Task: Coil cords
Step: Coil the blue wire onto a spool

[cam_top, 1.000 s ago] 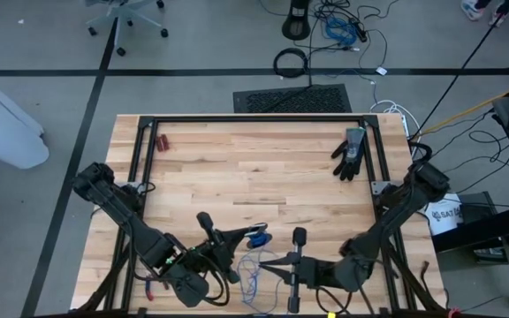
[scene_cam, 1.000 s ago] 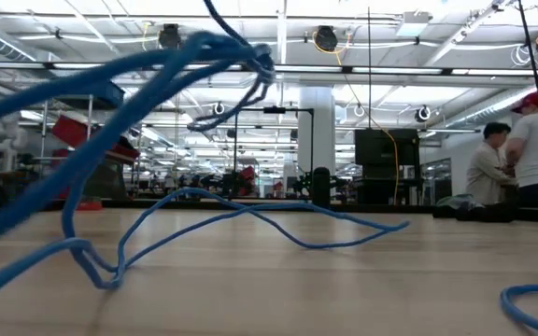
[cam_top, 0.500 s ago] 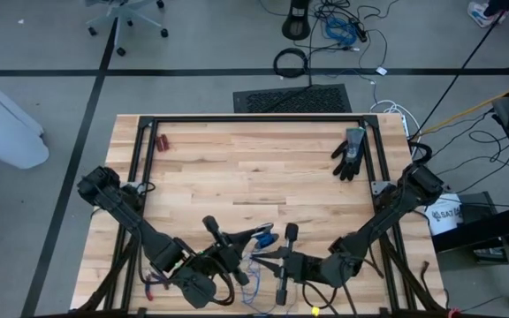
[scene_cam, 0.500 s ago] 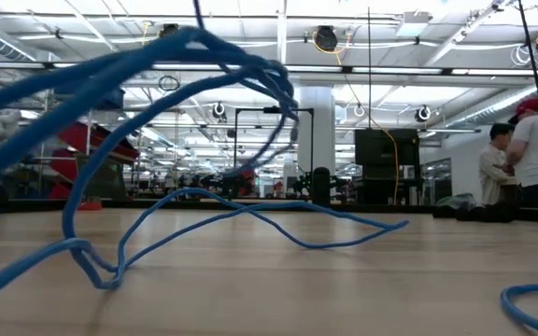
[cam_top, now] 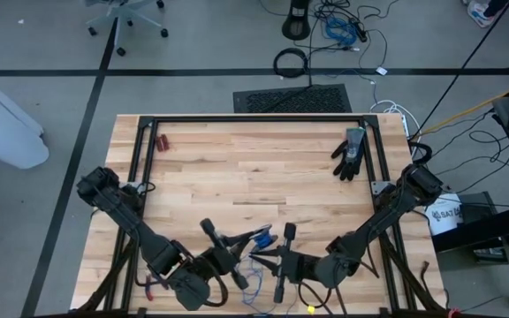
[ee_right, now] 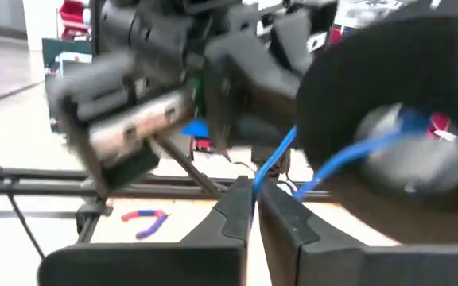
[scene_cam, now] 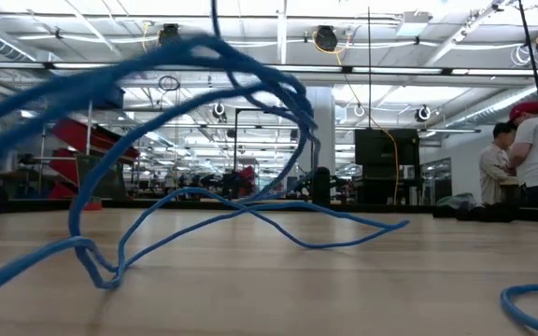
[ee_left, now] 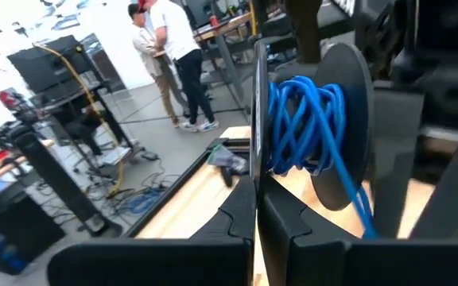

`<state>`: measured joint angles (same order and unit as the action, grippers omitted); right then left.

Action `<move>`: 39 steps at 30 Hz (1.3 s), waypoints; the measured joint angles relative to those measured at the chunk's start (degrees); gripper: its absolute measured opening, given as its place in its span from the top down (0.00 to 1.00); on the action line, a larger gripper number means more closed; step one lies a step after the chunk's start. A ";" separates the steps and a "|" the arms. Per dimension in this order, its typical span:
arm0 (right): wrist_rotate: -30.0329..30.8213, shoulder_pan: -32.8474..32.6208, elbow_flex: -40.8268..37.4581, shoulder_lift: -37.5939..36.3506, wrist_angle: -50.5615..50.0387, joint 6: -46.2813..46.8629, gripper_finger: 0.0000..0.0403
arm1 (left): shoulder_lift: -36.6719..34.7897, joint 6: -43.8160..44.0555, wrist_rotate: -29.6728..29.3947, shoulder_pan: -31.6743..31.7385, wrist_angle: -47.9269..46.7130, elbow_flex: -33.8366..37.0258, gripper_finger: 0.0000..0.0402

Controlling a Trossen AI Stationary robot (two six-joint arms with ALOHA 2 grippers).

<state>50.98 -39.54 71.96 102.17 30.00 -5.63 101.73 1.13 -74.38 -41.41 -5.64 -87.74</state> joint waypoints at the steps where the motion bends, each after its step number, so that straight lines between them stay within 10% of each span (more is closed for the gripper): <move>1: -0.13 -0.02 0.00 0.00 -0.81 0.00 0.95 | -0.18 0.01 0.55 -0.03 0.59 0.00 0.98; 14: -0.28 -2.82 -0.02 -1.38 -18.65 11.04 0.86 | -6.31 0.02 6.14 -5.71 0.08 -0.02 0.98; 23: -14.11 -2.89 0.23 2.17 -12.58 18.09 0.86 | -7.76 -1.49 8.35 -6.42 -2.47 -0.04 0.98; 39: -11.57 -1.70 0.08 10.10 -7.00 18.92 0.86 | -7.95 -1.47 11.69 -5.49 -2.39 -0.04 0.98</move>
<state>39.41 -41.24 72.04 112.27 23.00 13.29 93.78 -0.34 -62.70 -46.89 -8.03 -87.79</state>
